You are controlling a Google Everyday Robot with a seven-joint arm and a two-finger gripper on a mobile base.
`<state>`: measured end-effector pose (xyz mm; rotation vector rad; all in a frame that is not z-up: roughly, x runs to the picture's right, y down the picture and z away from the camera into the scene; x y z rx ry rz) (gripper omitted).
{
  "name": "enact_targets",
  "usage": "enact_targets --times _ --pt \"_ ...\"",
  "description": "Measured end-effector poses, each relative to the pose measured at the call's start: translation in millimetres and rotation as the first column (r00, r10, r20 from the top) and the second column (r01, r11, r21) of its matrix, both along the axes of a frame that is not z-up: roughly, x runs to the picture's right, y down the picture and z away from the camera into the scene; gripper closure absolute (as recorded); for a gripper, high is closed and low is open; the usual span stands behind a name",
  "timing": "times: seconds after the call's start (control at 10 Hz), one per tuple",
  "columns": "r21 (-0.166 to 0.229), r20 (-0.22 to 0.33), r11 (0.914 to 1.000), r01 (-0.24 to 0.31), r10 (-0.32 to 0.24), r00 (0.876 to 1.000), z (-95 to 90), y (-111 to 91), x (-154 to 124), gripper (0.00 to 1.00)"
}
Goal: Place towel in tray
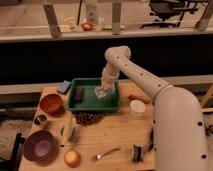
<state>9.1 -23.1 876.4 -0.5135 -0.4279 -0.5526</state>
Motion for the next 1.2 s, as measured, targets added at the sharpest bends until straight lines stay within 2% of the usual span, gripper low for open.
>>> enact_targets --times 0.3,0.6,0.7,1.2 --pt "0.001 -0.001 0.9999 0.016 -0.016 1.0 -1.0 1 -5 0.5" --pt "-0.002 0.002 0.9995 0.032 -0.032 0.999 0.1 4 -10 0.23" --pt "-0.004 0.003 0.9993 0.037 -0.037 0.999 0.6 4 -10 0.2" --pt "-0.011 0.005 0.9981 0.06 -0.06 0.998 2.3 6 -13 0.2"
